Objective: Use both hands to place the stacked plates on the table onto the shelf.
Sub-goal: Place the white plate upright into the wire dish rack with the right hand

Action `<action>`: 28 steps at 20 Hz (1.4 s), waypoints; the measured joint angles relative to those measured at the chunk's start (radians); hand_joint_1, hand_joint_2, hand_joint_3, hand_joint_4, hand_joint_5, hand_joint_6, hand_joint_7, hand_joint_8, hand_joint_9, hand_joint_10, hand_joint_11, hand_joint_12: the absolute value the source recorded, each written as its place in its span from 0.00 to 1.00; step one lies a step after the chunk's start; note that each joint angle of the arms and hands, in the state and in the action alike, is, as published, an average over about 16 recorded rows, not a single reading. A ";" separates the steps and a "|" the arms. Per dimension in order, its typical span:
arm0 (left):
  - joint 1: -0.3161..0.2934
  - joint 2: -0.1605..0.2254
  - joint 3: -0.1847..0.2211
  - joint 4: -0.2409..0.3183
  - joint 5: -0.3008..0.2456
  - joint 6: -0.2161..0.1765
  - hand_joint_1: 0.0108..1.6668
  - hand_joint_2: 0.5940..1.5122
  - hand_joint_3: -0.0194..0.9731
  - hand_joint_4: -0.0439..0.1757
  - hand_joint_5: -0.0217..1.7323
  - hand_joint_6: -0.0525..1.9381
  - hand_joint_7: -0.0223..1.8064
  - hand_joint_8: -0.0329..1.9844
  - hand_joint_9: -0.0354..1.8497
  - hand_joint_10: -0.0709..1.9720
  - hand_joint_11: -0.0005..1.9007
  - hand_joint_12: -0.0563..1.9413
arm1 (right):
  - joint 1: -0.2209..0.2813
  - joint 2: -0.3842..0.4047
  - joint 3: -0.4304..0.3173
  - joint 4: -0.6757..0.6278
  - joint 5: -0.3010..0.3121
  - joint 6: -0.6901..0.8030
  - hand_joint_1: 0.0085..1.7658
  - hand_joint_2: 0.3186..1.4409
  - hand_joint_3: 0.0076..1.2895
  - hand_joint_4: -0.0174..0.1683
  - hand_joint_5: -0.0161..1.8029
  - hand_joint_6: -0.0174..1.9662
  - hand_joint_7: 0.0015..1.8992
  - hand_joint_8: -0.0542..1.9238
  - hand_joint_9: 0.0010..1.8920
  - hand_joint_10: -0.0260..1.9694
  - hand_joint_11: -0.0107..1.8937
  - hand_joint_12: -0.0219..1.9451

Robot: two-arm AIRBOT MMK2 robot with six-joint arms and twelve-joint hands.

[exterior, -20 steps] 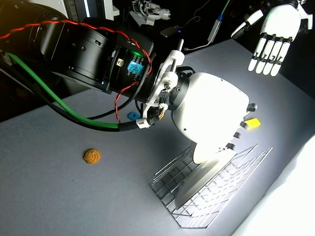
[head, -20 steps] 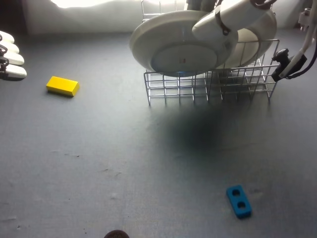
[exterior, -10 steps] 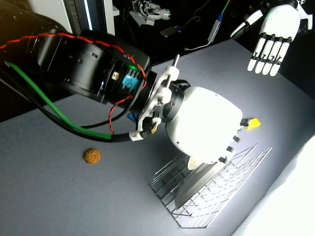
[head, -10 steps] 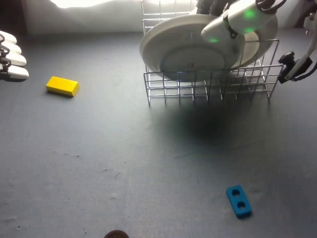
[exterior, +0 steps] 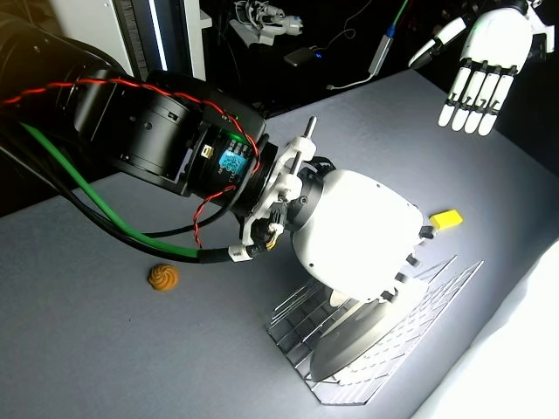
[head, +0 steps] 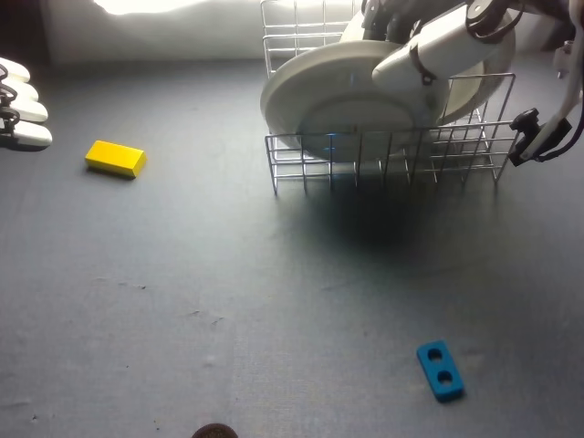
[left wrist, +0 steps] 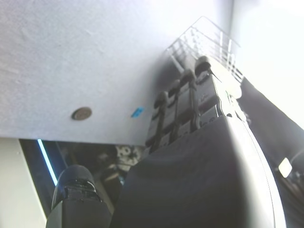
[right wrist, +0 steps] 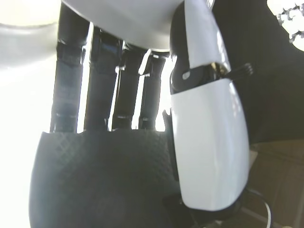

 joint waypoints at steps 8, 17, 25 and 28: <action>0.000 0.000 0.000 0.000 -0.001 0.003 0.00 0.42 0.04 0.21 0.02 0.03 0.02 0.02 0.03 0.04 0.01 0.03 | -0.017 -0.008 0.002 -0.010 0.018 0.003 0.70 0.61 0.01 0.06 0.55 0.37 0.59 0.44 0.72 0.03 0.45 0.58; 0.000 0.000 -0.001 0.001 -0.001 0.005 0.00 0.42 0.04 0.21 0.02 0.03 0.02 0.02 0.03 0.04 0.01 0.03 | -0.023 -0.009 0.002 -0.015 0.022 0.005 0.69 0.62 0.01 0.05 0.54 0.39 0.58 0.32 0.68 0.03 0.42 0.57; 0.000 0.000 -0.004 0.002 -0.002 0.006 0.00 0.42 0.04 0.21 0.02 0.03 0.02 0.01 0.03 0.04 0.01 0.03 | -0.023 -0.009 0.002 -0.019 0.018 0.005 0.66 0.64 0.01 0.07 0.52 0.33 0.57 0.12 0.60 0.02 0.36 0.59; 0.000 0.000 -0.005 0.003 -0.002 0.007 0.00 0.42 0.04 0.21 0.02 0.03 0.02 0.01 0.03 0.04 0.01 0.03 | -0.021 -0.009 0.002 -0.021 0.017 0.005 0.64 0.65 0.01 0.07 0.52 0.27 0.57 0.05 0.57 0.02 0.33 0.60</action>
